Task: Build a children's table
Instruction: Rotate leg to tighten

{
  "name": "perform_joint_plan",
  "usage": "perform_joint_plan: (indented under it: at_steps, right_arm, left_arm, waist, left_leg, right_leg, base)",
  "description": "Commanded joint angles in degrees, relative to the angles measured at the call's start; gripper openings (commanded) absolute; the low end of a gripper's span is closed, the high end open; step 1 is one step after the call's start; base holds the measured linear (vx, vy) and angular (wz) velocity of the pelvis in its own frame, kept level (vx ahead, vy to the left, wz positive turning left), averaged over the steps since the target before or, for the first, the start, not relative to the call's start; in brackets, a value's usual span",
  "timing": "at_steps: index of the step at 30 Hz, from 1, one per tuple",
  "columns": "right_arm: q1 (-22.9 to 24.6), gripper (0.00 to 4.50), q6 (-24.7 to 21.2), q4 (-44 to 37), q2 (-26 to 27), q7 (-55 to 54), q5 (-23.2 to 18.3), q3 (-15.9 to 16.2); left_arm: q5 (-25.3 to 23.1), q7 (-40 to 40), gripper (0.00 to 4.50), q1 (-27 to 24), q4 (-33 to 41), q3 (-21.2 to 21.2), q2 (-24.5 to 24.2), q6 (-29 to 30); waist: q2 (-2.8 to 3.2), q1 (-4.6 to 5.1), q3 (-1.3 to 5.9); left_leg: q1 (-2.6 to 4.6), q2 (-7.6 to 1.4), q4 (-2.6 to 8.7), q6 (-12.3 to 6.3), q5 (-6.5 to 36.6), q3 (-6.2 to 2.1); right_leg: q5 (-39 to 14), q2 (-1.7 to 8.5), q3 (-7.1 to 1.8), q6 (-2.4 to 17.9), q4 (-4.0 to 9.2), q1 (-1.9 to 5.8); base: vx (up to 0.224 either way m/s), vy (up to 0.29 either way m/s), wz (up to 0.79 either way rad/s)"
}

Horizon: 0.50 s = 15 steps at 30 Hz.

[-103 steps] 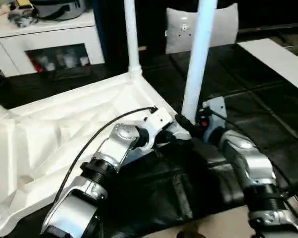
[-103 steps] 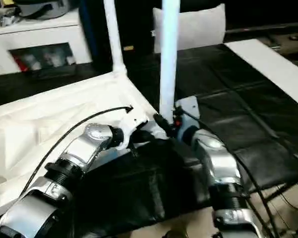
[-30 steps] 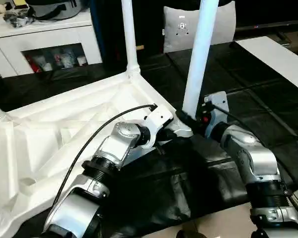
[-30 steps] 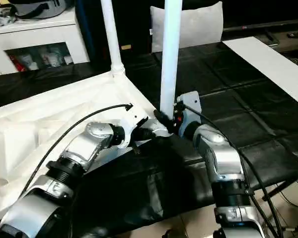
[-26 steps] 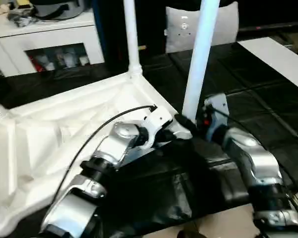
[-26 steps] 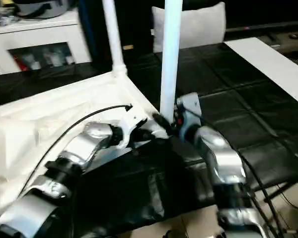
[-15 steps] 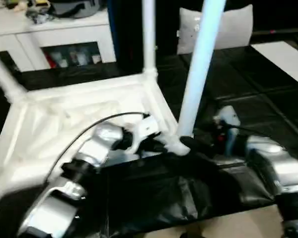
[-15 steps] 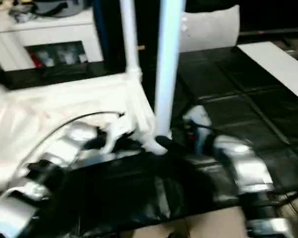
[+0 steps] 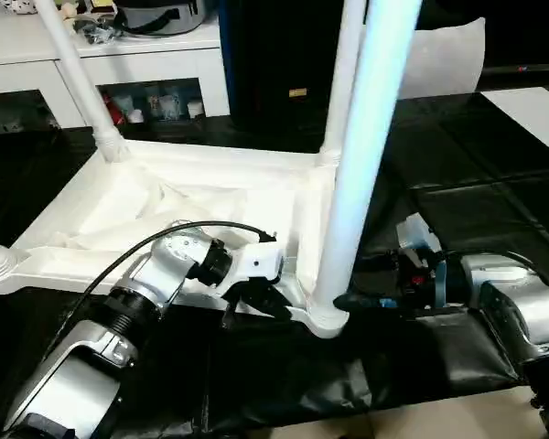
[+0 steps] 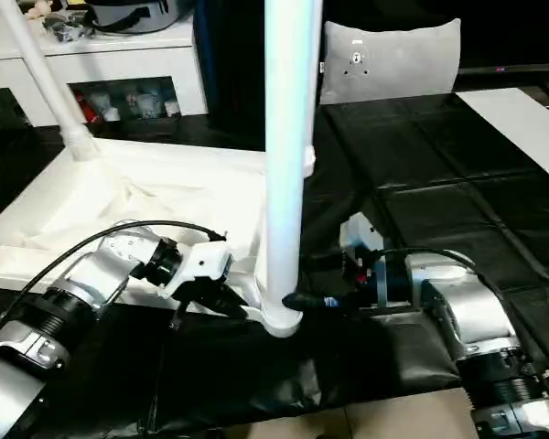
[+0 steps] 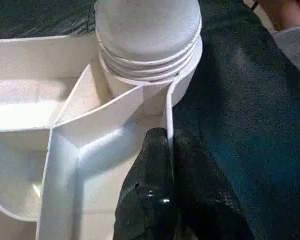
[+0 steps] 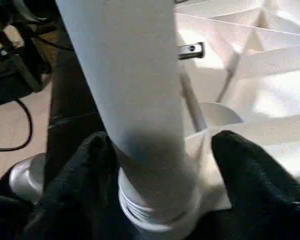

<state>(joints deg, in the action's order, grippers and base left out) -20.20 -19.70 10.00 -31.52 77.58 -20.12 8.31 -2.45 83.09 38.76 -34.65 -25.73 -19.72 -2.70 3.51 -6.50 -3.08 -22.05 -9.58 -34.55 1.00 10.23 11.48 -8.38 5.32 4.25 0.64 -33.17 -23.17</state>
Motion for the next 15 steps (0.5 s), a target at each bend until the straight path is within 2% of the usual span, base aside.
perform_joint_plan:
  at_steps: [1, 4, 11, 15]
  right_arm:
    - [-0.43, 2.83, 0.02, -0.74, 0.23, 0.46, -0.29, 0.59]
    - [-0.65, 2.70, -0.20, -0.69, 0.43, 0.83, -0.24, 1.45]
    - [-1.15, 2.05, -0.40, -0.02, 1.17, 1.08, 0.13, 2.55]
    - [-0.59, 1.96, -2.56, -1.08, 1.47, 0.31, -1.01, 2.45]
  left_arm:
    - [0.95, 3.09, 0.00, 1.53, 2.00, -1.37, 1.18, -2.03]
    - [0.89, 3.16, 0.00, 1.59, 1.78, -1.33, 1.29, -2.23]
    - [0.79, 2.64, 0.00, 1.50, 1.19, -1.11, 1.45, -2.36]
    - [0.69, -0.88, 0.00, 1.44, 0.38, 0.35, 2.40, 0.68]
  waist:
    - [-0.60, 0.36, 4.21]
    - [-0.61, 0.35, 4.22]
    - [-0.57, 0.34, 4.22]
    - [-0.62, 0.34, 4.19]
  left_leg:
    - [1.66, -4.00, 4.43, -2.01, 15.89, -1.84]
    - [1.63, -4.01, 4.47, -1.88, 15.97, -1.86]
    - [1.61, -4.01, 4.48, -1.87, 15.85, -1.90]
    - [1.68, -3.95, 4.44, -1.73, 16.09, -1.83]
  right_leg:
    - [-19.49, 3.85, -2.39, 12.07, 3.85, 2.41]
    - [-19.23, 3.83, -2.41, 12.14, 3.77, 2.44]
    - [-19.62, 3.87, -2.39, 11.95, 3.79, 2.44]
    - [-20.20, 3.86, -2.42, 11.84, 3.91, 2.40]
  base:
    - [0.000, 0.000, 0.00]
    - [0.000, 0.000, 0.00]
    - [0.000, 0.000, 0.00]
    - [0.000, 0.000, 0.00]
